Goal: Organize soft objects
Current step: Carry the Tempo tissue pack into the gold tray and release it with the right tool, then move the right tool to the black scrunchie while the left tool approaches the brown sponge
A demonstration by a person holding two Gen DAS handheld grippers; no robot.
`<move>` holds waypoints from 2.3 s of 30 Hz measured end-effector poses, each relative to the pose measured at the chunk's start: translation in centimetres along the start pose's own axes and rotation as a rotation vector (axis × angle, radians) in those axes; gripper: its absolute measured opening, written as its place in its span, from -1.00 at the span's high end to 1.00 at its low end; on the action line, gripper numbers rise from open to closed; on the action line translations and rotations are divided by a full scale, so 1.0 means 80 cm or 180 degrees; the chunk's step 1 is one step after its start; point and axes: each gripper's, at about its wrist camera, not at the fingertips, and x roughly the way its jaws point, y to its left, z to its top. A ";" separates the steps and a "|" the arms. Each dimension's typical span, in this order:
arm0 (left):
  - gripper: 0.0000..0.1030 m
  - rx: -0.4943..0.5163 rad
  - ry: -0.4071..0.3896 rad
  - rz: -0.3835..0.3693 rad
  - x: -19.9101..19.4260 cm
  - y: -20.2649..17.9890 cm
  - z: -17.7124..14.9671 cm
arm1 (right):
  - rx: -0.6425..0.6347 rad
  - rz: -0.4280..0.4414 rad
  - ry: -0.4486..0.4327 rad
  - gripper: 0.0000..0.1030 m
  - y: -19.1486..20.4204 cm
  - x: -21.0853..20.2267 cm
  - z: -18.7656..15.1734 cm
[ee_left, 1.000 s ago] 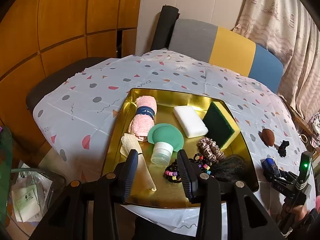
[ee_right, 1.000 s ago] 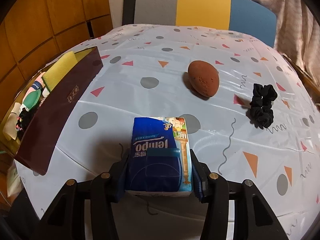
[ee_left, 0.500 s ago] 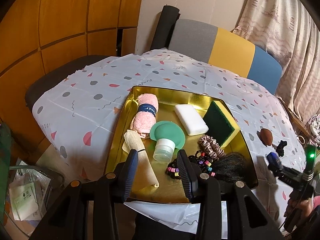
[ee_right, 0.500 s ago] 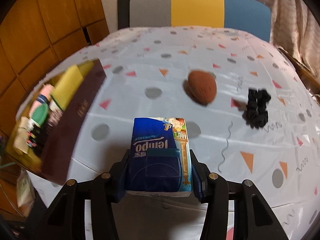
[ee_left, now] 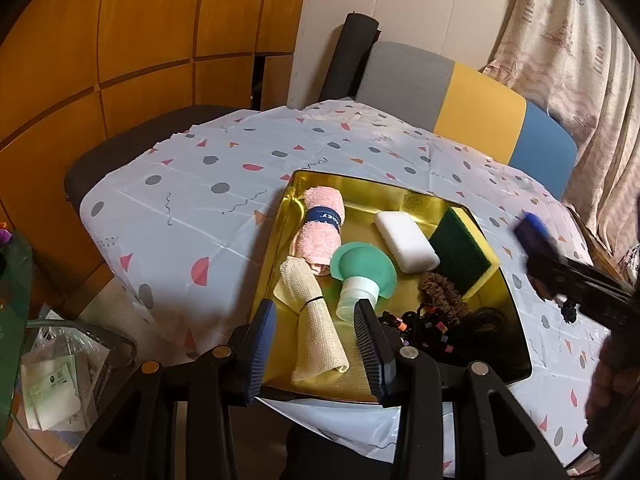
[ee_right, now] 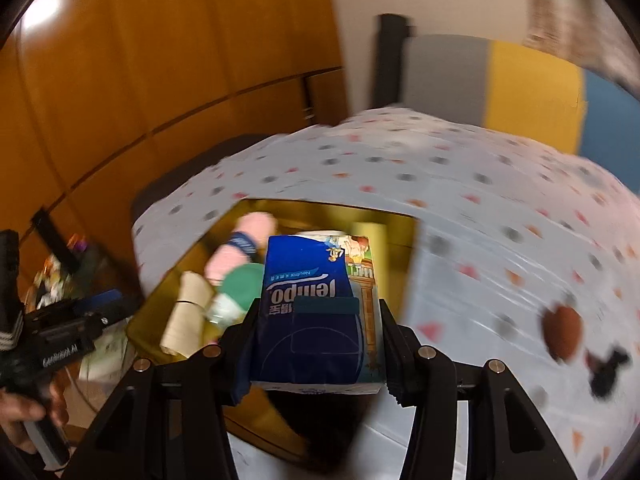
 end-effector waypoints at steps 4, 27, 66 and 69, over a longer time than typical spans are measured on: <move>0.21 -0.0012 -0.0006 0.0016 -0.001 0.004 0.000 | -0.0239 0.0020 0.0407 -0.01 0.036 0.069 0.017; 0.21 0.0050 0.0034 0.0038 0.003 0.000 -0.003 | 0.0019 -0.0190 0.0733 -0.27 0.018 0.139 0.012; 0.21 0.0648 0.0058 -0.0202 -0.008 -0.094 -0.009 | 0.0822 -0.1550 0.0197 -0.47 -0.256 -0.094 -0.124; 0.21 0.0699 0.0070 -0.0204 -0.007 -0.102 -0.010 | 0.0958 -0.1678 0.0210 -0.47 -0.285 -0.106 -0.144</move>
